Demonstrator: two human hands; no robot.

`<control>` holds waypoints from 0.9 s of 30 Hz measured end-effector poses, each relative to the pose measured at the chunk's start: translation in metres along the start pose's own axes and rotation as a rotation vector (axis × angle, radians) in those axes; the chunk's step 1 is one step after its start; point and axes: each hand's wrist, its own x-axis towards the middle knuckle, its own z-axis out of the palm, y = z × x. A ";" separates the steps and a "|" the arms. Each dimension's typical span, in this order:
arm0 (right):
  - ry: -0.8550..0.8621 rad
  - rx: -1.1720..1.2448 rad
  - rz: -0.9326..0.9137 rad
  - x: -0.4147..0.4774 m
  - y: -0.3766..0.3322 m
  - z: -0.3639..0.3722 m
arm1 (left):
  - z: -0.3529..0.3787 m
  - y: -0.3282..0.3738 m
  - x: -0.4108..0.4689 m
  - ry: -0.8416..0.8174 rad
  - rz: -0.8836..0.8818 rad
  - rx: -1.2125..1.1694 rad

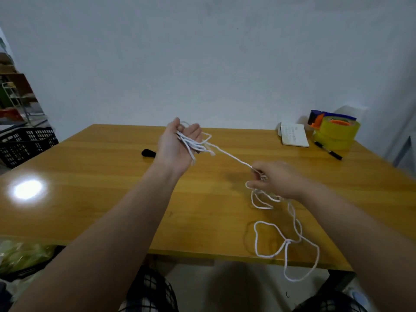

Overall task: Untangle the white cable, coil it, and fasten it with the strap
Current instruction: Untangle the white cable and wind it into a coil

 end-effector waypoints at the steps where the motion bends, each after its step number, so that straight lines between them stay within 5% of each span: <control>1: -0.025 -0.024 -0.002 -0.004 0.001 -0.002 | -0.006 -0.003 0.005 0.049 0.019 0.019; 8: 0.010 -0.583 -0.273 -0.012 -0.029 0.007 | -0.007 -0.037 0.019 0.104 0.094 0.229; 14: 0.304 -0.425 -0.459 -0.002 -0.037 -0.003 | 0.016 -0.052 -0.007 -0.089 0.118 0.683; 27: 0.223 0.179 -0.232 0.000 -0.038 -0.018 | 0.021 -0.057 -0.014 -0.313 0.143 1.402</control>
